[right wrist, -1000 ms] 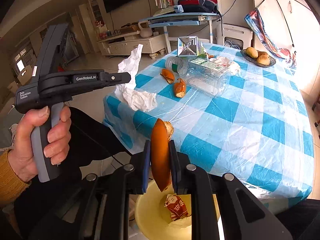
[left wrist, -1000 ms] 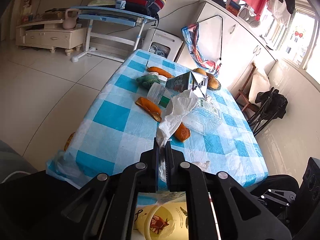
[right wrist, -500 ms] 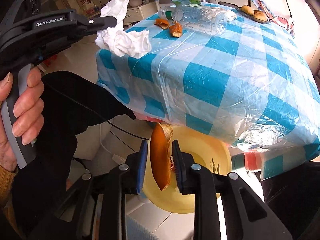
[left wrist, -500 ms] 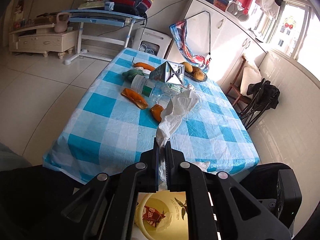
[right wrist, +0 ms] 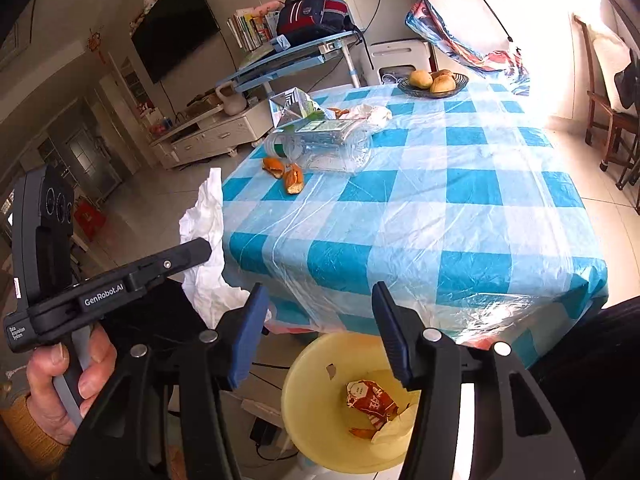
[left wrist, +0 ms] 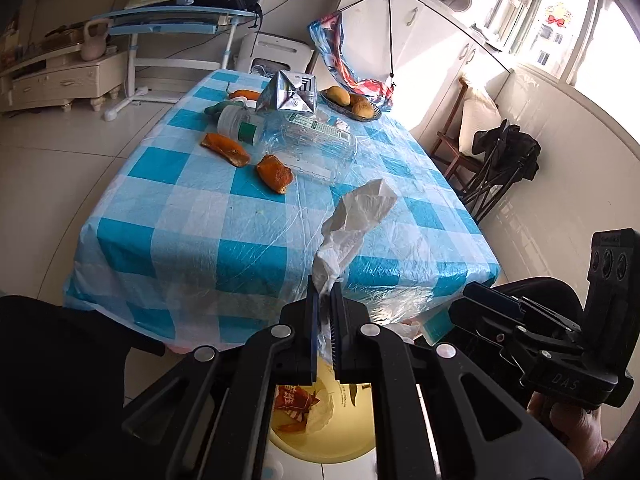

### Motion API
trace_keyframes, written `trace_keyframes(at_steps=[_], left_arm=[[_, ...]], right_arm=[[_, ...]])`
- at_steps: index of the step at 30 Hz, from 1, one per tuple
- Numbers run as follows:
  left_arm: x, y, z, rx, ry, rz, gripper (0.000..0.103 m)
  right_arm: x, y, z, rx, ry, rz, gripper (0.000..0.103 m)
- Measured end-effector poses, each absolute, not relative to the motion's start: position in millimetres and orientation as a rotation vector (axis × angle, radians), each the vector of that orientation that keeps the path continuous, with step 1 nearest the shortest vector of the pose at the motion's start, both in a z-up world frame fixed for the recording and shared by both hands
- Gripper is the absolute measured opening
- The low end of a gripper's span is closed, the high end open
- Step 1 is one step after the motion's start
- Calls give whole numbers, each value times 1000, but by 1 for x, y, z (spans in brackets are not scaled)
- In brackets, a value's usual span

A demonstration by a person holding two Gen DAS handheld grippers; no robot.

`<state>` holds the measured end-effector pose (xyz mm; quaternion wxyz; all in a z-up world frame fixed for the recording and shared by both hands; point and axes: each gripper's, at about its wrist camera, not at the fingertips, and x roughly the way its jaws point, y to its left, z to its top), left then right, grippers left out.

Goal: Collect trash
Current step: 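Drop the orange peel into the bucket with the right tool while the left grasps tissue, then release the tissue into the bucket with the left tool while the right grasps another orange peel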

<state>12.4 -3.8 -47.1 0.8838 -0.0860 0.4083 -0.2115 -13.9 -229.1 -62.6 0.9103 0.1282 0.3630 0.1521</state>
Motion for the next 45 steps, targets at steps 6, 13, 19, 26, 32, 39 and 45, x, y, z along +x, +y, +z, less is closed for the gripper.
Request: trace_keyframes(at_steps=[6, 13, 19, 26, 32, 39, 45], left_arm=[[-8, -35, -70, -82, 950, -559, 6], [-14, -45, -83, -35, 1007, -568, 32], [-8, -30, -75, -85, 968, -532, 40], [-6, -15, -66, -121, 914, -475, 43], [2, 9, -61, -185, 878, -387, 44], [20, 35, -44, -218, 808, -303, 44], [52, 57, -31, -248, 779, -240, 44]], right_arm=[[-16, -244, -53, 324, 675, 273, 56], [-18, -251, -53, 356, 669, 262, 58], [-18, -249, -53, 349, 669, 264, 58], [-18, -246, -54, 332, 679, 268, 59], [-15, -235, -55, 293, 691, 287, 59], [19, -194, -50, 237, 707, 387, 59], [70, -158, -59, 195, 716, 408, 59]])
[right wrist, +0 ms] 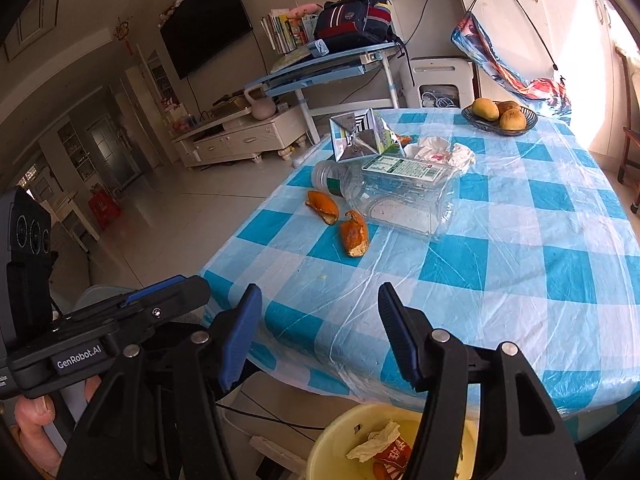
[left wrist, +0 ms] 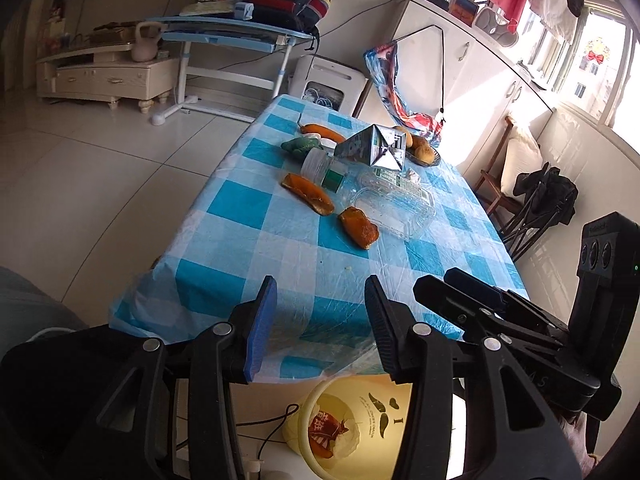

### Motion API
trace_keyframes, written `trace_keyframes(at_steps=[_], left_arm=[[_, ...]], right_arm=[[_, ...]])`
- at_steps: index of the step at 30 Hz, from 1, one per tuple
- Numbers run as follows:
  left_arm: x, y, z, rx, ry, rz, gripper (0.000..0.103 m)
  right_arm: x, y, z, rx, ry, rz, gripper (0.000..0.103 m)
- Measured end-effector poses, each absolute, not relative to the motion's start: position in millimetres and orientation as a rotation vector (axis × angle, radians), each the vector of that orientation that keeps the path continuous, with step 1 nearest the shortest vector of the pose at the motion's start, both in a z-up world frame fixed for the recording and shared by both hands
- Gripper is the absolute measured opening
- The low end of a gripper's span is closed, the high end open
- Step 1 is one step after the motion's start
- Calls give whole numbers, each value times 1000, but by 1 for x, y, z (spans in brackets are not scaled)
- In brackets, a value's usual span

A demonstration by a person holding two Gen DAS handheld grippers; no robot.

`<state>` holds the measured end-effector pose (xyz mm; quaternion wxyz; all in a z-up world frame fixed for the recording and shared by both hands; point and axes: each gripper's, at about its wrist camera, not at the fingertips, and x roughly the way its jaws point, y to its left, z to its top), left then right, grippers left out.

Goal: Collect trash
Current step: 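Release the tissue into the bucket with the left tool while the right grasps another orange peel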

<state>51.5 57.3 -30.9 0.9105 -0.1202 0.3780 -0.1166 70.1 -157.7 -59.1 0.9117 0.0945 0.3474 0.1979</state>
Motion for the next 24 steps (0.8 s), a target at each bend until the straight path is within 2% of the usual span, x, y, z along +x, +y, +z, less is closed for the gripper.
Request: trace_keyframes(at_steps=[8, 18, 21, 24], left_arm=[[91, 72, -30, -271, 772, -208, 44], [128, 71, -46, -278, 807, -203, 44], [140, 66, -52, -278, 820, -205, 44], [154, 59, -57, -272, 832, -206, 44]], right_arm=[[124, -146, -79, 199, 753, 349, 57], [149, -142, -92, 202, 794, 325, 52], [152, -141, -92, 194, 792, 328, 49], [153, -140, -91, 176, 795, 334, 41]])
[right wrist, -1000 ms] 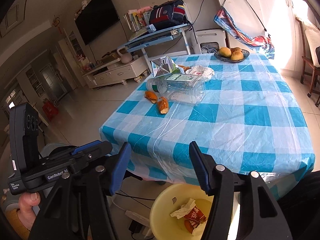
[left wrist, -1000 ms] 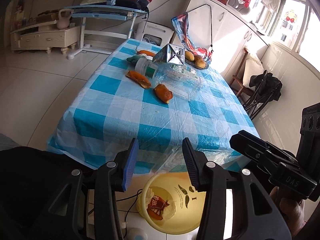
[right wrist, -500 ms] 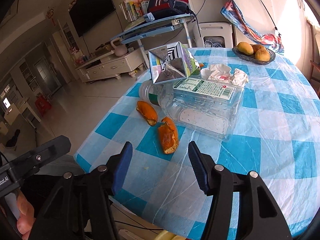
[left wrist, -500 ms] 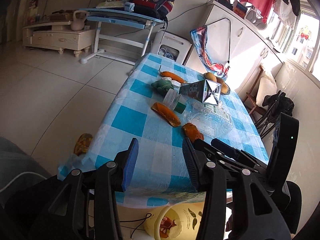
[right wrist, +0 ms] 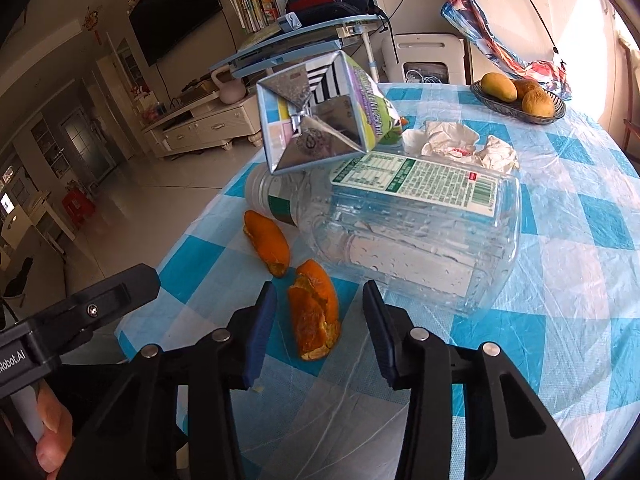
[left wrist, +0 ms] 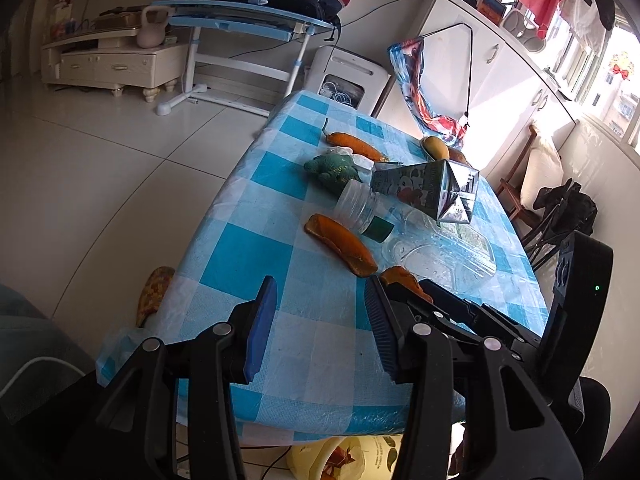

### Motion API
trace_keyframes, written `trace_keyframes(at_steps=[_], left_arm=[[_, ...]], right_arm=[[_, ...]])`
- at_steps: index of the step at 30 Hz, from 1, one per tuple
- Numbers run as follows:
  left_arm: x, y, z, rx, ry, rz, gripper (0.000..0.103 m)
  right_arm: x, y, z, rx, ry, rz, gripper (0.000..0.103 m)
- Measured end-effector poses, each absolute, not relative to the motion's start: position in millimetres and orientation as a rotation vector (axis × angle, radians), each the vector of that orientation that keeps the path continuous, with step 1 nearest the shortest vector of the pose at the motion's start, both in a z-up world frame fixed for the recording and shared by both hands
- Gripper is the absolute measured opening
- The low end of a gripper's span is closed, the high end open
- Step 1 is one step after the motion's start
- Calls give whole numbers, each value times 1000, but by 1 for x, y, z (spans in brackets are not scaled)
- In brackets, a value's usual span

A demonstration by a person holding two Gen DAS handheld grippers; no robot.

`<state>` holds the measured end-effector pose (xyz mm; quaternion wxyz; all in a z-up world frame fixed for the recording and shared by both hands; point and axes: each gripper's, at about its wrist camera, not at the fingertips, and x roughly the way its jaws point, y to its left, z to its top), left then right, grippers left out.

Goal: Collect trash
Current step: 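Release the tissue into the bucket with the left tool while the right grasps another orange peel, then grasp an orange peel with the left tool while the right tool lifts its peel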

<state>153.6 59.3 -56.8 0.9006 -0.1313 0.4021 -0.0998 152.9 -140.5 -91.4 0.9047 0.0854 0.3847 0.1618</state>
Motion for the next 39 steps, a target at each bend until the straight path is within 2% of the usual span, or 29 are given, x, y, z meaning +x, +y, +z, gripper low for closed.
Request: trace_keyframes(at_steps=[5, 24, 25, 26, 29, 32, 39], left_arm=[[178, 45, -63, -255, 850, -212, 44], [224, 7, -85, -186, 876, -216, 44], [224, 7, -85, -184, 874, -220, 38], [225, 6, -86, -184, 879, -229, 27], [226, 6, -88, -187, 878, -246, 21], [223, 5, -87, -184, 875, -257, 16], [208, 11, -83, -197, 867, -266, 14]], right_arm=[[148, -143, -91, 149, 803, 359, 24], [123, -185, -85, 185, 825, 360, 21], [123, -187, -84, 181, 821, 355, 21], [122, -188, -84, 177, 819, 350, 21], [124, -193, -86, 175, 821, 338, 21], [124, -197, -87, 187, 823, 330, 21], [112, -204, -84, 211, 810, 327, 21]])
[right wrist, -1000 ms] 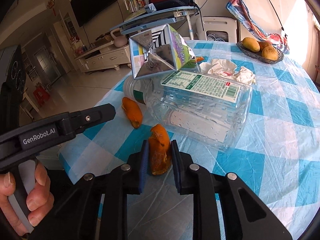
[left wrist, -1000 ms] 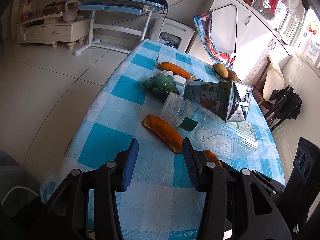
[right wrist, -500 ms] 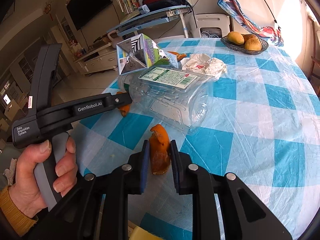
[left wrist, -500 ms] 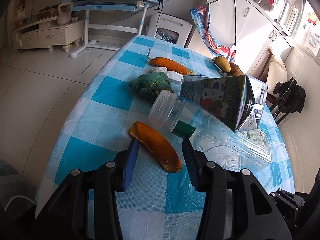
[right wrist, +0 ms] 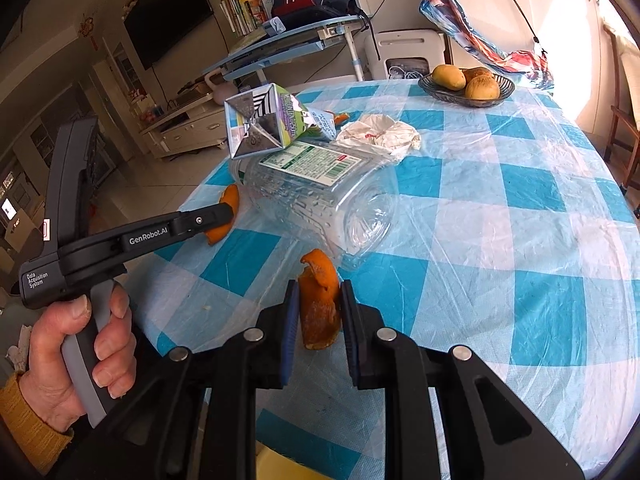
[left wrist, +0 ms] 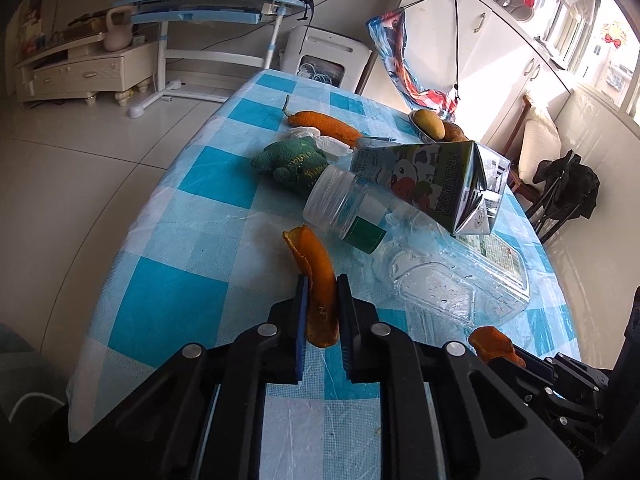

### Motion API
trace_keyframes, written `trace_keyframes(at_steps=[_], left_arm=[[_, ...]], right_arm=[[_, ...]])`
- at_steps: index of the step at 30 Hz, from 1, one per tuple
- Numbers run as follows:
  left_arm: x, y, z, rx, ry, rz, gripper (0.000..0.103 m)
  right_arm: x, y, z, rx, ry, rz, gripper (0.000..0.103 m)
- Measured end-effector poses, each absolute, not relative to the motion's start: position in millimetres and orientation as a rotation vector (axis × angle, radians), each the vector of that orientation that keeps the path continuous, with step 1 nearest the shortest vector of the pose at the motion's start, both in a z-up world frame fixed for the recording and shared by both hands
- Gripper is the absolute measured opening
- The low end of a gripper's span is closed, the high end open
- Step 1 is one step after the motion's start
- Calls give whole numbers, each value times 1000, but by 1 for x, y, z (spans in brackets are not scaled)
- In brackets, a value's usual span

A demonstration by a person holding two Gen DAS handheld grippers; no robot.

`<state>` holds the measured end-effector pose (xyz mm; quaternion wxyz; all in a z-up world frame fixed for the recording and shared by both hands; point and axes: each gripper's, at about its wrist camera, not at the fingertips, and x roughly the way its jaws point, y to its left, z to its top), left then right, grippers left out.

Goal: Collect trash
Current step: 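Grasp an orange peel with the left tool while the right tool lifts its peel, then drop the peel into the bucket with the right tool while the left carries its peel over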

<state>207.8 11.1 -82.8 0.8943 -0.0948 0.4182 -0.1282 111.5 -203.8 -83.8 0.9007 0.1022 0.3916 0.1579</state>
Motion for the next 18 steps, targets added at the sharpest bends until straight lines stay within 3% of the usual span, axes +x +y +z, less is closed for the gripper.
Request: trace_keyframes(at_steps=[18], left_arm=[[152, 11, -62, -80, 793, -218, 14]], right_arm=[[80, -217, -80, 271, 798, 313, 21]])
